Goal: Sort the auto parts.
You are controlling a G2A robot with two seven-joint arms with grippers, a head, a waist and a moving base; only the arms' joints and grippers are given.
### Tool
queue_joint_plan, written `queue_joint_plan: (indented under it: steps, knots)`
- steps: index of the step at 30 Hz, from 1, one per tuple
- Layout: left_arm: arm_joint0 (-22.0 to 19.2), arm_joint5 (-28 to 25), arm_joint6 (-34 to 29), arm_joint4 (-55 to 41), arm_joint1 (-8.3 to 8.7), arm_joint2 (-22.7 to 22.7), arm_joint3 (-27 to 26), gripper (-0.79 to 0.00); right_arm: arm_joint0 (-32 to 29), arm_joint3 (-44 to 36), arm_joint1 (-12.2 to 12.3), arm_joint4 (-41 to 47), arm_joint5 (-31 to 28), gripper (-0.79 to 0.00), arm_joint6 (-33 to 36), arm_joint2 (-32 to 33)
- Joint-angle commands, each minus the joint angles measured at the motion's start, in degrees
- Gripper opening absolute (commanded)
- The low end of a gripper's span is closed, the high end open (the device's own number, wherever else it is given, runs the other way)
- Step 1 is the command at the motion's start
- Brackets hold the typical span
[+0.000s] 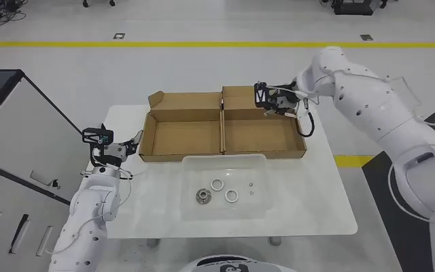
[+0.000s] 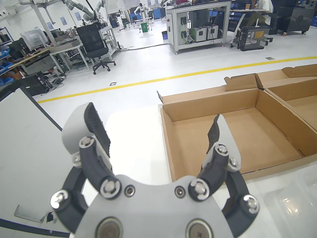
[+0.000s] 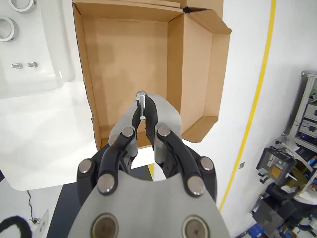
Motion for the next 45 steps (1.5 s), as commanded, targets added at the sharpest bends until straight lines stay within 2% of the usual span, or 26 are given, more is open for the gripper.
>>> queue_joint_plan:
  steps: [1,5,10,25,29,31,35,45]
  knots:
    - [0.00,0.00,0.00,0.00,0.00,0.00,0.00,0.000,0.48,2.28,-0.87,0.14,0.00,-0.785,-1.27,-1.80]
    - [0.00,0.00,0.00,0.00,0.00,0.00,0.00,0.000,1.12,6.36,-2.80,-1.27,0.00,-0.785,-3.71,-5.25]
    - [0.00,0.00,0.00,0.00,0.00,0.00,0.00,0.000,-0.01,9.57,-5.14,-4.60,0.00,-0.785,-6.02,-5.26]
    - [0.00,0.00,0.00,0.00,0.00,0.00,0.00,0.000,-0.12,9.32,-5.14,-5.15,0.92,-0.785,-6.03,-5.20]
    - [0.00,0.00,0.00,0.00,0.00,0.00,0.00,0.000,-0.55,7.99,-5.09,-7.83,5.93,-0.785,-2.32,-5.00]
    - [0.00,0.00,0.00,0.00,0.00,0.00,0.00,0.000,-1.12,8.56,-5.35,-9.04,8.96,-0.785,1.88,-5.26]
    - [0.00,0.00,0.00,0.00,0.00,0.00,0.00,0.000,-2.25,8.92,-6.47,-7.24,13.39,-0.785,6.99,-4.96]
    - [0.00,0.00,0.00,0.00,0.00,0.00,0.00,0.000,-5.34,15.55,-10.10,-7.06,16.10,-0.785,9.94,-5.23]
